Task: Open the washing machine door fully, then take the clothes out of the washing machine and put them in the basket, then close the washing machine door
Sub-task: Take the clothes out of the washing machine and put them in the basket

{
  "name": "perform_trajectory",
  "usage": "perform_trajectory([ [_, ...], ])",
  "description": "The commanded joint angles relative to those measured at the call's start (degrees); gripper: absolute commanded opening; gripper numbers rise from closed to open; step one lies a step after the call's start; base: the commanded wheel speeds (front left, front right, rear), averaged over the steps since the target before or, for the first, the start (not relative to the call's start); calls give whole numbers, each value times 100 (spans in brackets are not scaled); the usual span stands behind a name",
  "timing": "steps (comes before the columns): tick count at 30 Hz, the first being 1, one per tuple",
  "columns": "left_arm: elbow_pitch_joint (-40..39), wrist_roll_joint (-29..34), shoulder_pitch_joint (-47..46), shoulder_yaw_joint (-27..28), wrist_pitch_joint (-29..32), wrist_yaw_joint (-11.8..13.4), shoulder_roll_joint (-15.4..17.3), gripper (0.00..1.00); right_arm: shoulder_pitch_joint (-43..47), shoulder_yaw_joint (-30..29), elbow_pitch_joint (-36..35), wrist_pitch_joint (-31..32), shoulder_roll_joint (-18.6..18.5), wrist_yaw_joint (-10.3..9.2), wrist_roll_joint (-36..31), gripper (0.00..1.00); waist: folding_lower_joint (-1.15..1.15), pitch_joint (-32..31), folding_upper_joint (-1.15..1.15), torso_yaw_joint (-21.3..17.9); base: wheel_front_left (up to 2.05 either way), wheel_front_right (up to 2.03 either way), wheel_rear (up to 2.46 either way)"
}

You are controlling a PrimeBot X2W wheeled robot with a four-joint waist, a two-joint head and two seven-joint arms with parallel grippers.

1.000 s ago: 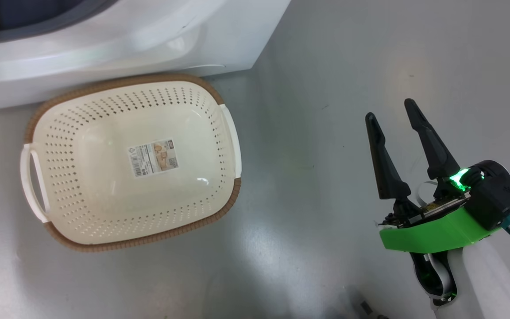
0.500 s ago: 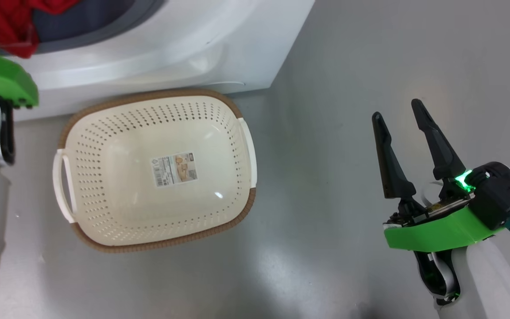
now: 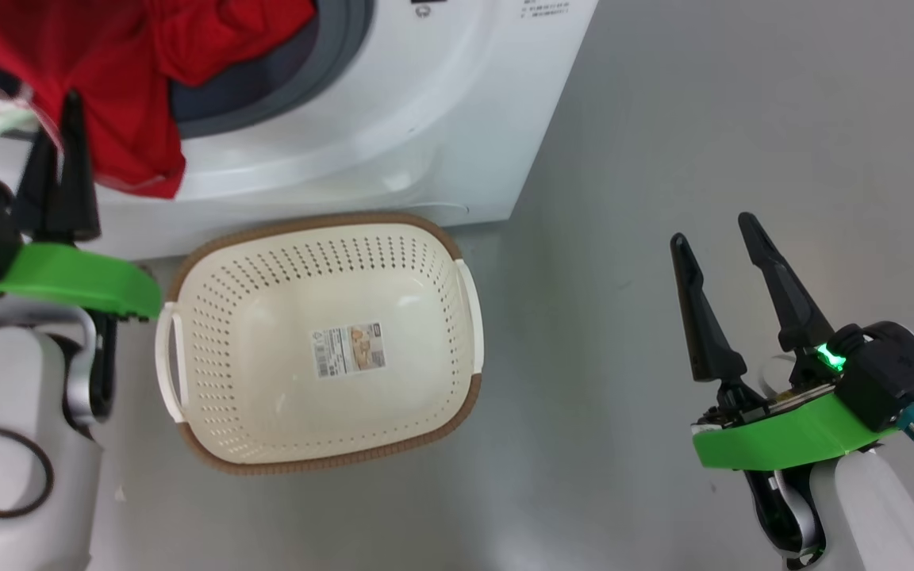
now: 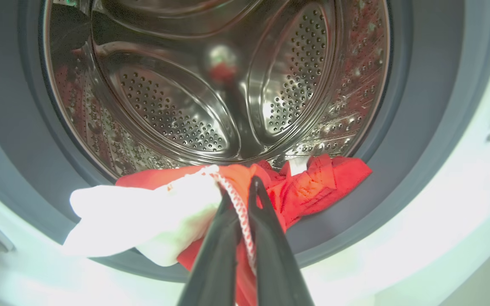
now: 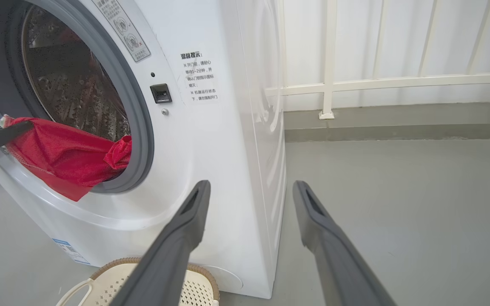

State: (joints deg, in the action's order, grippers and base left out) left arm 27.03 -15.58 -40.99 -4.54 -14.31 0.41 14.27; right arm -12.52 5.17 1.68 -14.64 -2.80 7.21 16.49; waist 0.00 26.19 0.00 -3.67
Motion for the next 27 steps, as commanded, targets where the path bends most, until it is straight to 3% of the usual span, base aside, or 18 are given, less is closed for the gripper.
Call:
perform_trajectory([
  [1, -239, 29, 100, 226, -68, -48, 181, 0, 132, 107, -119, -36, -8, 28, -65, 100, 0, -235, 0, 70, 0, 0, 0],
  [27, -2191, 238, 2143, 662, -69, -307, -486, 0, 493, -5, -47, -36, -8, 28, -25, 100, 0, -1081, 0, 118, 0, 0, 0],
])
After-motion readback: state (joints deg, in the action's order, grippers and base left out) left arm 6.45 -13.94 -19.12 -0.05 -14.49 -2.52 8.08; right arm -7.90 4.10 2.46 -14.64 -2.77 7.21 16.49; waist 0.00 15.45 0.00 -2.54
